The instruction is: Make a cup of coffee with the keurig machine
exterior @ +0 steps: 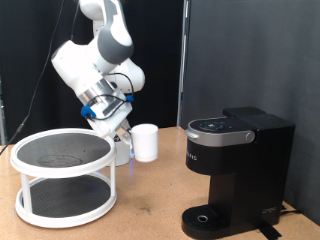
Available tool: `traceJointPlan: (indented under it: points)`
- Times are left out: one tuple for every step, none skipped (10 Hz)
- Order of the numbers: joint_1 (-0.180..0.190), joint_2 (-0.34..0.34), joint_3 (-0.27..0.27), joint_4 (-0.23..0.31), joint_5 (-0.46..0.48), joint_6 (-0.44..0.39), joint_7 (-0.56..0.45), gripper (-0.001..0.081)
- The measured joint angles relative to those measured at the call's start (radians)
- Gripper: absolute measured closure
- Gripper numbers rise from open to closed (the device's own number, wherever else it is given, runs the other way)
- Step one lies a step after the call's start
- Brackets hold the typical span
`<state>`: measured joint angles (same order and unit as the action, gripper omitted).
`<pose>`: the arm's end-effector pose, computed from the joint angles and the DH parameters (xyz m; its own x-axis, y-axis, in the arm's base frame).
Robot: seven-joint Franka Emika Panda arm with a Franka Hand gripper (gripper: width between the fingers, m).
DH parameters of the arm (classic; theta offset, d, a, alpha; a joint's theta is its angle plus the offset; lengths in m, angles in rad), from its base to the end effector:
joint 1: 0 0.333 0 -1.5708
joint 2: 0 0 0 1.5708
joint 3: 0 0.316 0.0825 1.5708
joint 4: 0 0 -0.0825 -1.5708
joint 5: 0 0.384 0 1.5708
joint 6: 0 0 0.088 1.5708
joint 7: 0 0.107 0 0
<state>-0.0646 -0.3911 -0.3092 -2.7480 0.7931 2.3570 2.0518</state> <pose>0.3566 -0.1208 0.3338 -0.9134 -0.0312 -0.4058 -0.2339 0.8561 0.4608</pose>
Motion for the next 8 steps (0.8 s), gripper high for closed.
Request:
traceJointPlan:
  points:
    - [0.005,0.034,0.015,0.001,0.011,0.033,0.001,0.0802]
    - [0.017,0.069,0.026,0.006,0.031,0.063,0.0,0.0802]
    - [0.031,0.104,0.036,0.016,0.059,0.09,-0.004,0.0802]
    - [0.048,0.139,0.043,0.029,0.093,0.113,-0.012,0.0802]
    - [0.063,0.173,0.051,0.044,0.129,0.134,-0.026,0.0802]
    - [0.075,0.206,0.059,0.059,0.161,0.154,-0.041,0.0802]
    - [0.088,0.239,0.069,0.074,0.194,0.176,-0.06,0.0802]
    - [0.099,0.272,0.08,0.089,0.228,0.198,-0.079,0.0802]
